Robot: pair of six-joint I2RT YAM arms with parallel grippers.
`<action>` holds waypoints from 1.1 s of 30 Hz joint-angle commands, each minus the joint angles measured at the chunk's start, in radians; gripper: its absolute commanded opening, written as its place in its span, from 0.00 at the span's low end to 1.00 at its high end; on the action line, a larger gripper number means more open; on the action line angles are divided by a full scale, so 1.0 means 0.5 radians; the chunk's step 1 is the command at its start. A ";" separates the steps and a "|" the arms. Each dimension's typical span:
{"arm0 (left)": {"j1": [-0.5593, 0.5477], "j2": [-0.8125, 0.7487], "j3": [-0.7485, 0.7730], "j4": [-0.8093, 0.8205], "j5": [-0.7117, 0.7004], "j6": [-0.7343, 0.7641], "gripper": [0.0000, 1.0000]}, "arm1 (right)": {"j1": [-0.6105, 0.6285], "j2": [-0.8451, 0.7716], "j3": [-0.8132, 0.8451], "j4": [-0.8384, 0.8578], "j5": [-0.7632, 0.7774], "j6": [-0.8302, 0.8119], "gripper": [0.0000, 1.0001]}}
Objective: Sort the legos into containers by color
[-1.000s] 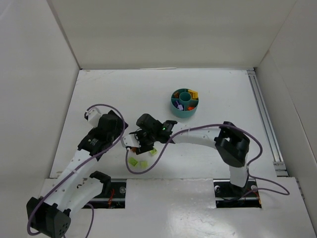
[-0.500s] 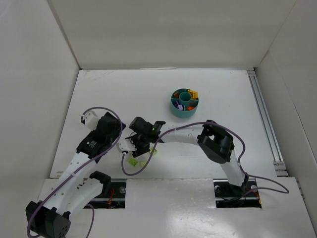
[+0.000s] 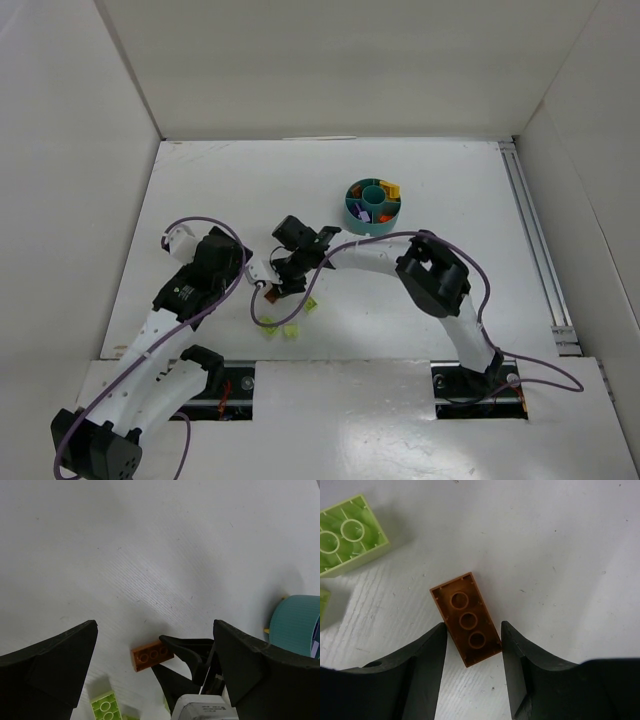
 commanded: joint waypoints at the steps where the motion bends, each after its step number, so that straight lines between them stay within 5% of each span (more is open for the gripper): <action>1: 0.005 -0.028 -0.027 0.004 -0.045 -0.018 1.00 | -0.011 0.111 0.072 -0.151 -0.171 -0.082 0.53; 13: 0.005 -0.028 -0.045 0.005 -0.045 -0.018 1.00 | -0.011 0.203 0.134 -0.188 -0.217 -0.082 0.48; 20: 0.005 -0.046 -0.005 -0.035 -0.085 -0.036 1.00 | -0.011 0.099 0.070 -0.014 -0.238 0.031 0.26; 28: 0.005 -0.089 0.032 -0.032 -0.124 -0.036 1.00 | -0.348 -0.383 -0.210 0.615 -0.370 0.464 0.20; 33: 0.005 -0.107 0.032 0.008 -0.143 -0.018 1.00 | -0.603 -0.521 -0.207 0.658 -0.306 0.605 0.19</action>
